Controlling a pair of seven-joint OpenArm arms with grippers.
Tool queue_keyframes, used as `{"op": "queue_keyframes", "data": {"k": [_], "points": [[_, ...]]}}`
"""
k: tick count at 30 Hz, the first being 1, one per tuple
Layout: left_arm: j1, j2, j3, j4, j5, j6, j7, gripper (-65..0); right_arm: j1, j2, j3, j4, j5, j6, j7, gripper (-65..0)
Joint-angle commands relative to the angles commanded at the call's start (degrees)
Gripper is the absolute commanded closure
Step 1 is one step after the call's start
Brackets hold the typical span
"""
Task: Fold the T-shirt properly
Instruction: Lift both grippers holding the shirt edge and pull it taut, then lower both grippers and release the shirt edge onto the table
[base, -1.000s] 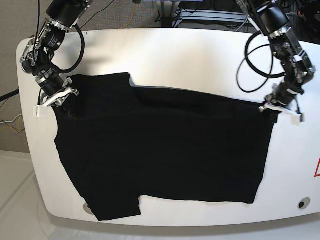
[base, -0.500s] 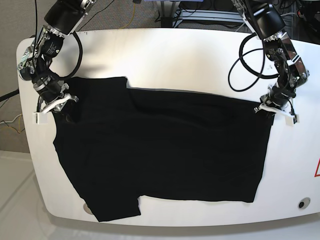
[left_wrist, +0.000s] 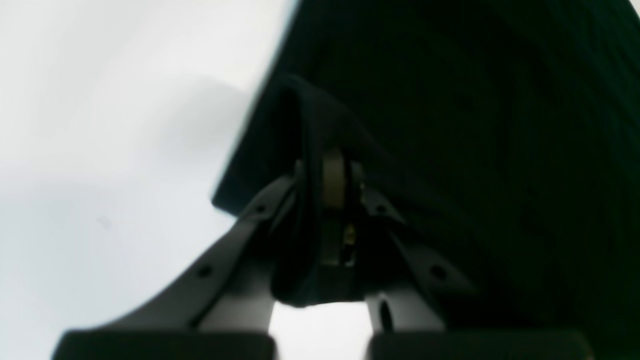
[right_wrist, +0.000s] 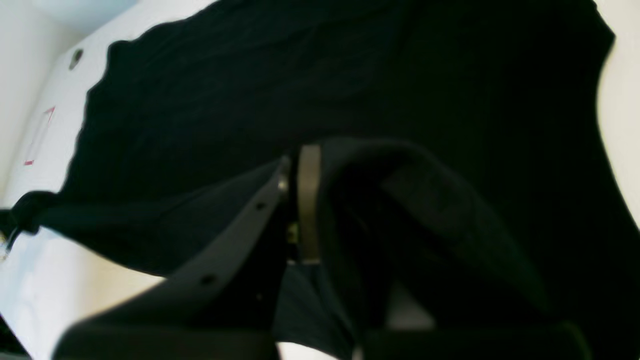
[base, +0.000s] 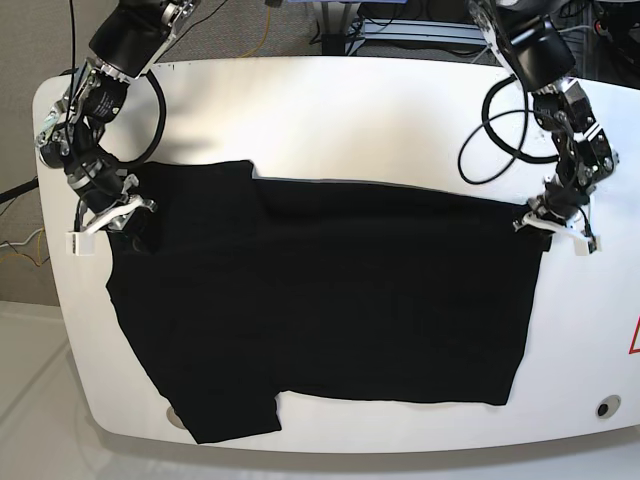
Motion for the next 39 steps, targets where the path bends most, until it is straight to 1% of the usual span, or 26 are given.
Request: {"op": "queue_keyframes", "data": {"k": [3,13,15,19,22,25,30,31,33,35,37,38,39], "points": [[-0.97,-0.44,0.00,-0.88,0.00,0.00,0.00,-0.9,0.88,0.09,0.00,-1.85,0.00,0.00,0.00,0.0],[-3.96,-0.44,0.09,-1.23,0.09,0.00,0.00,-0.9,3.52,0.18,0.00,-5.19,-0.18,-0.09,0.00,0.0],[-4.22,-0.35,0.18,-1.23,0.09,0.00,0.00,-0.9,3.87,0.09,0.00,-5.36,-0.97,-0.09,0.00,0.0],[-4.31,-0.18,0.18,-1.23,0.09,0.00,0.00,-0.9,5.01,-0.26,0.00,-5.36,-5.10,0.18,0.00,0.0],[-4.31,-0.18,0.70,-1.23,0.09,0.00,0.00,-1.0,5.36,-0.44,0.00,-5.45,-7.03,0.26,0.00,0.0],[-4.31,-0.35,2.20,-1.23,0.09,0.00,-0.26,-1.2,5.54,-1.05,0.00,-5.45,-8.00,0.26,0.00,0.0],[-3.87,-0.53,4.75,-1.23,0.18,0.00,-2.99,-2.5,6.15,-1.14,0.00,-5.54,-8.62,0.26,0.00,0.0],[-3.87,-0.70,5.19,-1.23,0.18,0.00,-3.25,-4.2,6.15,-1.14,0.00,-5.54,-8.79,0.26,0.00,0.0],[-3.78,-1.67,5.98,-1.23,0.18,0.00,-3.52,-10.8,6.24,-1.14,0.00,-5.54,-9.58,0.18,0.00,-2.3],[-3.78,-1.93,6.59,-1.32,0.18,0.00,-3.52,-20.8,6.33,-1.23,0.00,-5.54,-10.64,0.18,0.00,-8.3],[-3.78,-1.93,6.68,-1.32,0.18,0.00,-3.52,-34.1,6.33,-1.23,0.00,-5.54,-11.69,0.18,0.00,-17.3],[-3.78,-1.93,6.68,-1.32,0.18,0.00,-3.60,-39.6,6.33,-1.32,-0.09,-5.54,-12.04,0.18,0.00,-21.4],[-3.69,-2.02,6.59,-1.32,0.18,0.00,-3.87,-47.5,6.33,-1.32,-0.09,-5.54,-12.40,0.18,0.00,-28.1]]}}
